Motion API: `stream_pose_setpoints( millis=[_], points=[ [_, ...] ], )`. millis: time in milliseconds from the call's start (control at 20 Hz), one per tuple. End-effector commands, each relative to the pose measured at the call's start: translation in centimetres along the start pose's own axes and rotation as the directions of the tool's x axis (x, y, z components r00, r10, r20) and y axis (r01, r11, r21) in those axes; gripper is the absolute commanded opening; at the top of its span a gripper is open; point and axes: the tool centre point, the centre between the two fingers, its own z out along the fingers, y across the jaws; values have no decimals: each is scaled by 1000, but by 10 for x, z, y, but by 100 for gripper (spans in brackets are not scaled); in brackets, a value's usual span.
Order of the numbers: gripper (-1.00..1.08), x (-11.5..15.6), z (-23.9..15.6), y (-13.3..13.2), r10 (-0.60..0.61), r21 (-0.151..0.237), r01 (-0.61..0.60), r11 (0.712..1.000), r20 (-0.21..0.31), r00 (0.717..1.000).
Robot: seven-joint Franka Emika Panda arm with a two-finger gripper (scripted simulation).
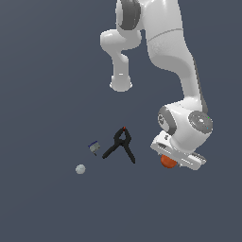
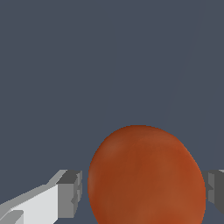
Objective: Pick up a designated object from a clutter of objects.
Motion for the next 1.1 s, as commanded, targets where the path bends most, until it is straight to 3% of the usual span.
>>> stream_pose_setpoints(
  millis=[0,650,1050],
  points=[
    [-100,1,0,-1,0,1,0,1000,-1,1000],
    [-100,1,-3,-1,0,1,0,1000,-1,1000],
    [-100,8,-44,0,0,1,0,1000,-1,1000]
  ],
)
